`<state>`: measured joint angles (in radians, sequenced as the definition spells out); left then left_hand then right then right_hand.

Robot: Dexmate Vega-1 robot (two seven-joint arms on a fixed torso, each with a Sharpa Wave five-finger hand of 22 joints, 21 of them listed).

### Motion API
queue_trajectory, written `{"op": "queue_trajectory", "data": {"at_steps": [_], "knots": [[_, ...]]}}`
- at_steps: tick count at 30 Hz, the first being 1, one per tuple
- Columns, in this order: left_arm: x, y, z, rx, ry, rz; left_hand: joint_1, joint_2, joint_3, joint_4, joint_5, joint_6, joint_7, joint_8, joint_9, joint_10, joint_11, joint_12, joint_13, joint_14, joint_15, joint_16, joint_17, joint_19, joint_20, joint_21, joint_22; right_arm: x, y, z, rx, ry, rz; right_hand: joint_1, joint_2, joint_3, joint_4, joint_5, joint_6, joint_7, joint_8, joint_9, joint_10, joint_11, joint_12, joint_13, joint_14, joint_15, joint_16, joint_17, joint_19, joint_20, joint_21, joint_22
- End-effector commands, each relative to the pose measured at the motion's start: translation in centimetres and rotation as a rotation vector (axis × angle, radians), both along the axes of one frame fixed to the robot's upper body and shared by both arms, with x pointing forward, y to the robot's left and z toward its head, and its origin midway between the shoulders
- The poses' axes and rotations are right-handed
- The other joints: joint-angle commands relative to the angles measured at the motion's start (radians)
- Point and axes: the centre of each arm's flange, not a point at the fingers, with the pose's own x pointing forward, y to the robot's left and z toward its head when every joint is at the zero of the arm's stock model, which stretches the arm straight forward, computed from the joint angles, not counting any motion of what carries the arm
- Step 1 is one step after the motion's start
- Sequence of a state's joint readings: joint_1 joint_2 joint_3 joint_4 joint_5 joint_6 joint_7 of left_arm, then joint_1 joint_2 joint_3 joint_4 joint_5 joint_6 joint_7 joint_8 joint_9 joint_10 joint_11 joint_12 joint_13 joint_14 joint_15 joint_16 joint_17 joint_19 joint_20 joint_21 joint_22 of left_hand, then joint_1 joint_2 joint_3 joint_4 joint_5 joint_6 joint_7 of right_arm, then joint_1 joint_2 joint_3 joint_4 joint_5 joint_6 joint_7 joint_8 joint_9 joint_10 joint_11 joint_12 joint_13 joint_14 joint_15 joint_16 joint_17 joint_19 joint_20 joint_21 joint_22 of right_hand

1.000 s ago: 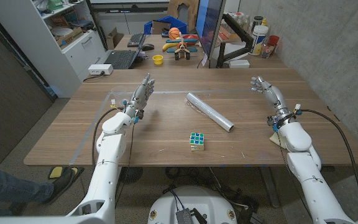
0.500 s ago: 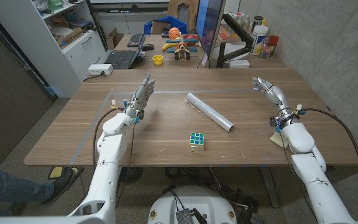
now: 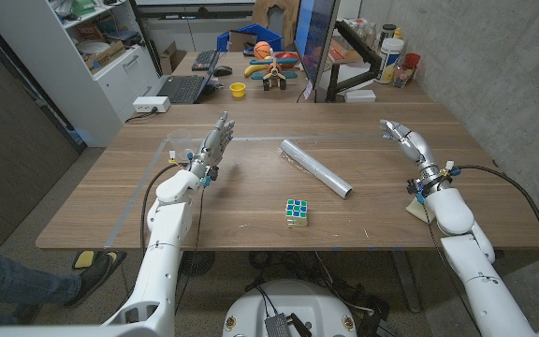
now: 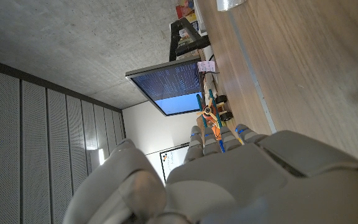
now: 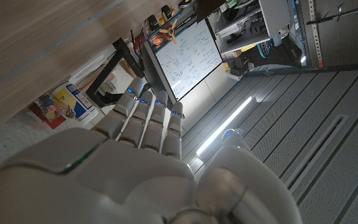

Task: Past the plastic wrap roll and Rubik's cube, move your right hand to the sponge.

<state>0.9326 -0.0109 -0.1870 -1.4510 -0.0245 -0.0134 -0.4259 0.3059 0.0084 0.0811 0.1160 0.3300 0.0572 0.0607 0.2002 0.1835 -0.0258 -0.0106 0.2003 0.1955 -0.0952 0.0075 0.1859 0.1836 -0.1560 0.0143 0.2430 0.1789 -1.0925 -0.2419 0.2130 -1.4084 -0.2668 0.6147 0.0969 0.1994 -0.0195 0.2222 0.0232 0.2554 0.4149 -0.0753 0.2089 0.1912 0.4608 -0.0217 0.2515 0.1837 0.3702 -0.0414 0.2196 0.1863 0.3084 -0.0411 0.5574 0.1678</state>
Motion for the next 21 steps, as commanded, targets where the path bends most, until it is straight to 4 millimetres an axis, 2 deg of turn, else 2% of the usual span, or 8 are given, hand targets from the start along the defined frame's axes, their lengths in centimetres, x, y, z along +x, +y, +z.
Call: {"op": "queue_trajectory", "data": {"at_steps": [1, 21], "knots": [[0.3, 0.0, -0.1, 0.0, 0.008, -0.004, 0.0, 0.009, -0.009, 0.004, 0.005, 0.009, 0.001, 0.003, 0.005, -0.001, -0.006, 0.008, 0.001, -0.01, 0.003, 0.004, 0.003, 0.0, 0.008, -0.004, 0.005, -0.4, -0.1, -0.2, -0.028, -0.018, -0.047, -0.003, -0.008, -0.001, -0.002, 0.006, 0.005, -0.005, 0.005, 0.003, 0.003, -0.014, 0.005, 0.006, 0.01, -0.055, -0.003, 0.0, 0.014, -0.036, -0.006, 0.001], [0.3, 0.2, -0.1, 0.009, 0.01, -0.001, 0.0, 0.011, -0.013, 0.003, 0.005, 0.01, 0.0, 0.003, 0.005, -0.003, -0.005, 0.007, 0.001, -0.013, 0.004, 0.004, 0.003, 0.0, 0.011, -0.008, 0.005, -1.5, -0.5, 0.0, -0.096, -0.035, -0.107, -0.006, -0.008, -0.004, -0.003, 0.02, 0.006, -0.017, 0.002, 0.004, 0.008, -0.024, 0.003, 0.006, 0.018, -0.062, -0.007, 0.0, 0.026, -0.036, -0.019, 0.001]]}}
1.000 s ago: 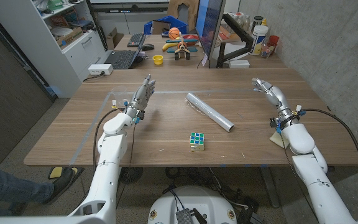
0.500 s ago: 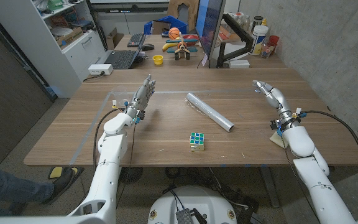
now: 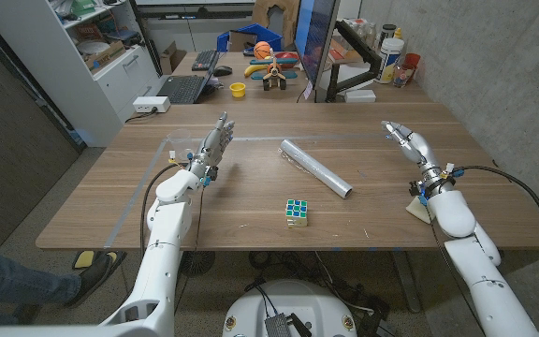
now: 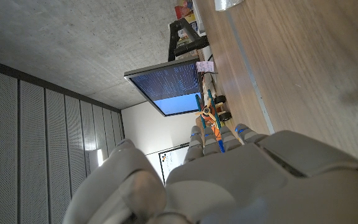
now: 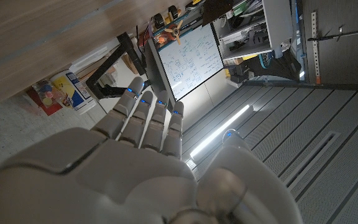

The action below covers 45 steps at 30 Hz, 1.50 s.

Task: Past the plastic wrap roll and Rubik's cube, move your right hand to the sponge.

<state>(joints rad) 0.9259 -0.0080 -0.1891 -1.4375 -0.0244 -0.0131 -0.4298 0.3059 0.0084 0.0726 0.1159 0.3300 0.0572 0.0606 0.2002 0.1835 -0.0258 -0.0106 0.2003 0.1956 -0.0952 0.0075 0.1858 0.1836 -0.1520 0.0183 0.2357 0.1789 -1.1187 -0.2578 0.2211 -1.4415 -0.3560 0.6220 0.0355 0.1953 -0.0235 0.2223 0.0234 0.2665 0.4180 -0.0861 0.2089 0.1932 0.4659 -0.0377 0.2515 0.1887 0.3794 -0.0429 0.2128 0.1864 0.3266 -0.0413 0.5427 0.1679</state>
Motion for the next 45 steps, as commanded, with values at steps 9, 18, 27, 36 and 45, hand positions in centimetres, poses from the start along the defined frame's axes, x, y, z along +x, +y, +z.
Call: {"op": "queue_trajectory", "data": {"at_steps": [9, 18, 27, 36, 45], "knots": [[0.0, 0.1, -0.1, 0.009, 0.006, 0.001, 0.0, 0.012, -0.006, 0.003, 0.005, 0.011, 0.0, 0.003, 0.005, -0.003, -0.007, 0.007, 0.001, -0.013, 0.004, 0.004, 0.003, -0.003, 0.005, -0.002, 0.005, -1.3, -0.7, 0.0, -0.062, -0.014, -0.076, -0.002, -0.004, -0.004, -0.004, 0.013, 0.004, -0.011, 0.001, 0.002, 0.005, -0.012, 0.003, 0.001, 0.011, -0.064, -0.001, 0.0, 0.011, -0.037, -0.009, 0.001], [0.0, 0.0, -0.1, 0.01, 0.006, -0.004, 0.001, 0.013, -0.008, 0.003, 0.005, 0.011, 0.0, 0.002, 0.005, -0.003, -0.007, 0.007, 0.001, -0.014, 0.004, 0.004, 0.003, -0.003, 0.005, -0.004, 0.005, -1.6, -1.0, -0.2, -0.095, -0.016, -0.117, -0.002, -0.005, -0.005, -0.005, 0.017, 0.006, -0.017, 0.001, 0.002, 0.003, -0.019, 0.0, 0.001, 0.011, -0.069, -0.002, 0.0, 0.013, -0.039, -0.014, 0.001], [0.0, 0.1, -0.1, 0.007, 0.005, -0.002, 0.001, 0.015, -0.01, 0.003, 0.005, 0.011, -0.001, 0.002, 0.005, -0.001, -0.005, 0.008, 0.001, -0.014, 0.003, 0.004, 0.003, -0.005, 0.007, -0.007, 0.006, -1.9, -1.2, -0.5, -0.123, -0.01, -0.153, -0.002, -0.007, -0.006, -0.007, 0.022, 0.007, -0.023, 0.001, 0.002, 0.003, -0.022, -0.001, 0.001, 0.009, -0.07, -0.005, 0.0, 0.015, -0.04, -0.02, 0.001], [0.0, 0.0, -0.4, 0.004, 0.006, -0.002, 0.001, 0.016, -0.013, 0.003, 0.005, 0.011, 0.0, 0.002, 0.005, -0.001, -0.004, 0.008, 0.001, -0.014, 0.006, 0.004, 0.003, -0.005, 0.008, -0.009, 0.006, -2.5, -1.7, -1.0, -0.131, -0.008, -0.185, -0.002, -0.008, -0.007, -0.009, 0.028, 0.01, -0.028, 0.001, 0.002, 0.004, -0.025, -0.002, 0.001, 0.005, -0.071, -0.008, 0.0, 0.014, -0.041, -0.027, 0.002], [0.1, -0.4, -0.3, 0.012, 0.004, -0.005, 0.002, 0.017, -0.015, 0.002, 0.004, 0.011, 0.001, 0.002, 0.005, -0.004, -0.003, 0.007, 0.001, -0.015, 0.007, 0.004, 0.003, -0.006, 0.004, -0.011, 0.006, -3.1, -2.1, -1.5, -0.143, -0.01, -0.217, 0.0, -0.008, -0.007, -0.01, 0.034, 0.015, -0.032, 0.002, 0.002, 0.005, -0.029, -0.003, 0.001, 0.003, -0.073, -0.011, 0.0, 0.014, -0.042, -0.034, 0.002]]}}
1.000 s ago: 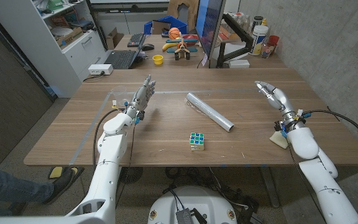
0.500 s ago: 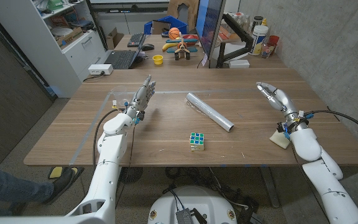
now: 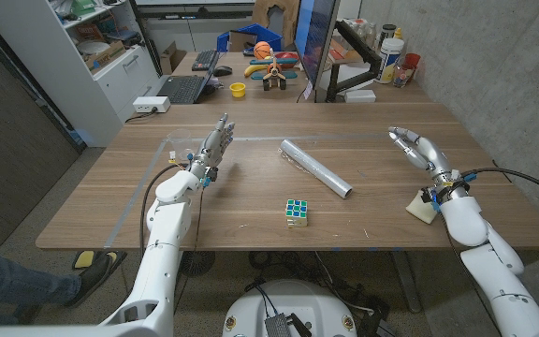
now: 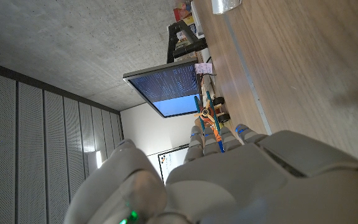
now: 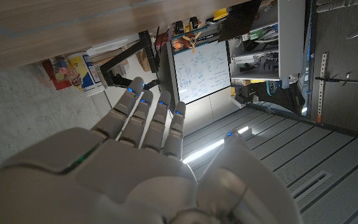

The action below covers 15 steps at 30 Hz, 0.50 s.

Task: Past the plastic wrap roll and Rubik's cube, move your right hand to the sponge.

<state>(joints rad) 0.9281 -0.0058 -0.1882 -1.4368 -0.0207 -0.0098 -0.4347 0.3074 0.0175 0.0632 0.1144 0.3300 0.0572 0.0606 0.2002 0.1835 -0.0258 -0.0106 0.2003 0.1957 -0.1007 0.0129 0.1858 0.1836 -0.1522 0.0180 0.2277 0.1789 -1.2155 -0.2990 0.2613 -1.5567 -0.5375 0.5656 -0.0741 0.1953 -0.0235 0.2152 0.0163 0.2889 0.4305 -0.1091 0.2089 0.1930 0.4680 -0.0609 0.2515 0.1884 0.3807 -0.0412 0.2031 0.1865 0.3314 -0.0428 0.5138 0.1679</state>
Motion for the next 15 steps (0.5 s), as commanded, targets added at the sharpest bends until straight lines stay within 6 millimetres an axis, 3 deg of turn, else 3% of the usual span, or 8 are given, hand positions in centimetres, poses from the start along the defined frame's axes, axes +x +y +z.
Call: {"op": "queue_trajectory", "data": {"at_steps": [1, 15], "knots": [[0.0, -0.4, 0.0, 0.006, -0.003, -0.003, 0.0, 0.008, -0.005, 0.004, 0.004, 0.011, 0.001, 0.002, 0.005, -0.004, -0.003, 0.007, 0.001, -0.01, 0.002, 0.004, 0.003, -0.006, 0.004, -0.003, 0.006, -0.7, -0.5, -0.6, -0.012, -0.004, -0.043, 0.0, -0.008, 0.0, -0.004, 0.012, 0.003, -0.009, 0.002, 0.002, 0.004, -0.005, -0.003, 0.002, 0.001, -0.077, -0.001, -0.001, 0.01, -0.04, -0.006, 0.002], [0.3, -0.6, -0.1, 0.016, 0.004, -0.012, 0.001, 0.009, -0.008, 0.003, 0.004, 0.011, 0.0, 0.001, 0.005, -0.004, -0.001, 0.007, 0.001, -0.012, 0.002, 0.003, 0.003, -0.007, 0.005, -0.005, 0.006, -1.8, -0.5, -1.2, -0.047, -0.003, -0.085, 0.002, -0.008, 0.001, -0.006, 0.019, 0.009, -0.013, 0.003, 0.002, 0.004, -0.004, -0.004, 0.002, -0.001, -0.077, -0.003, -0.001, 0.013, -0.041, -0.012, 0.002]]}}
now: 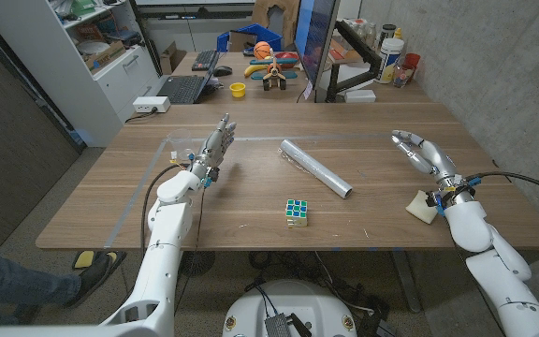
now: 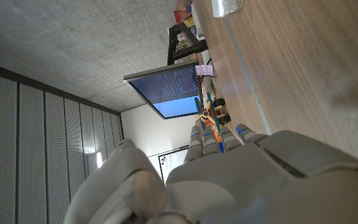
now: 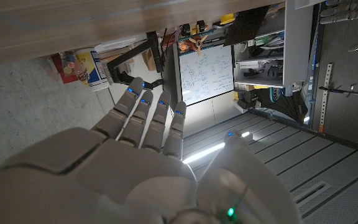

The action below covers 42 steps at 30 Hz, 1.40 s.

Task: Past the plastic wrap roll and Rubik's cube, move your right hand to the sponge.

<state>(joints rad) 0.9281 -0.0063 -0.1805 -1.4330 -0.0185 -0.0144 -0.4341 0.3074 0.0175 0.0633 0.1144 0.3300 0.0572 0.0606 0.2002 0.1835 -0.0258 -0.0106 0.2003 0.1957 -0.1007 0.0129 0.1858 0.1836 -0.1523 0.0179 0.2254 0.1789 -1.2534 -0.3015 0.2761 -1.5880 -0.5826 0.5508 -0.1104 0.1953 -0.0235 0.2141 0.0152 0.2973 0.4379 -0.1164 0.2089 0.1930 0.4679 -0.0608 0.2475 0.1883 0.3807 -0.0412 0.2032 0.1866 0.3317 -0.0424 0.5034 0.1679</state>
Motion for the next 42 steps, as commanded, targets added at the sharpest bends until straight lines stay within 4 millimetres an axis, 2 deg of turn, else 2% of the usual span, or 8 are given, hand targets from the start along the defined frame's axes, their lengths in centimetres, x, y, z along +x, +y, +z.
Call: {"op": "queue_trajectory", "data": {"at_steps": [1, 35, 42], "knots": [[0.3, -0.3, 0.0, 0.011, 0.005, -0.008, 0.001, 0.01, -0.008, 0.003, 0.004, 0.011, 0.0, 0.001, 0.005, -0.004, -0.002, 0.007, 0.001, -0.012, 0.003, 0.003, 0.003, -0.008, 0.005, -0.003, 0.006, -1.0, -0.1, -0.4, -0.027, 0.0, -0.041, 0.002, -0.008, 0.002, -0.005, 0.011, 0.001, -0.006, 0.003, 0.002, 0.004, -0.004, -0.001, 0.002, -0.001, -0.078, -0.003, -0.001, 0.012, -0.042, -0.002, 0.002], [0.3, -0.2, 0.3, 0.019, 0.001, -0.013, 0.001, 0.013, -0.015, 0.003, 0.004, 0.009, 0.001, 0.0, 0.005, -0.005, 0.0, 0.007, 0.0, -0.015, 0.003, 0.003, 0.003, -0.015, 0.013, -0.009, 0.007, -2.4, -0.1, -1.6, -0.104, -0.003, -0.125, 0.006, -0.008, 0.001, -0.01, 0.029, 0.008, -0.017, 0.002, 0.002, 0.002, -0.011, -0.006, 0.002, -0.003, -0.083, -0.007, 0.0, 0.019, -0.047, -0.022, 0.003], [0.2, 0.0, 0.3, 0.014, -0.002, -0.009, 0.002, 0.014, -0.017, 0.003, 0.004, 0.01, 0.002, 0.001, 0.005, -0.005, -0.005, 0.007, 0.0, -0.015, 0.001, 0.003, 0.003, -0.014, 0.004, -0.009, 0.007, -2.6, -0.1, -2.0, -0.122, -0.003, -0.136, 0.006, -0.008, 0.001, -0.011, 0.033, 0.007, -0.022, 0.0, 0.002, 0.003, -0.014, -0.007, 0.002, -0.005, -0.084, -0.008, 0.0, 0.021, -0.047, -0.026, 0.003]]}}
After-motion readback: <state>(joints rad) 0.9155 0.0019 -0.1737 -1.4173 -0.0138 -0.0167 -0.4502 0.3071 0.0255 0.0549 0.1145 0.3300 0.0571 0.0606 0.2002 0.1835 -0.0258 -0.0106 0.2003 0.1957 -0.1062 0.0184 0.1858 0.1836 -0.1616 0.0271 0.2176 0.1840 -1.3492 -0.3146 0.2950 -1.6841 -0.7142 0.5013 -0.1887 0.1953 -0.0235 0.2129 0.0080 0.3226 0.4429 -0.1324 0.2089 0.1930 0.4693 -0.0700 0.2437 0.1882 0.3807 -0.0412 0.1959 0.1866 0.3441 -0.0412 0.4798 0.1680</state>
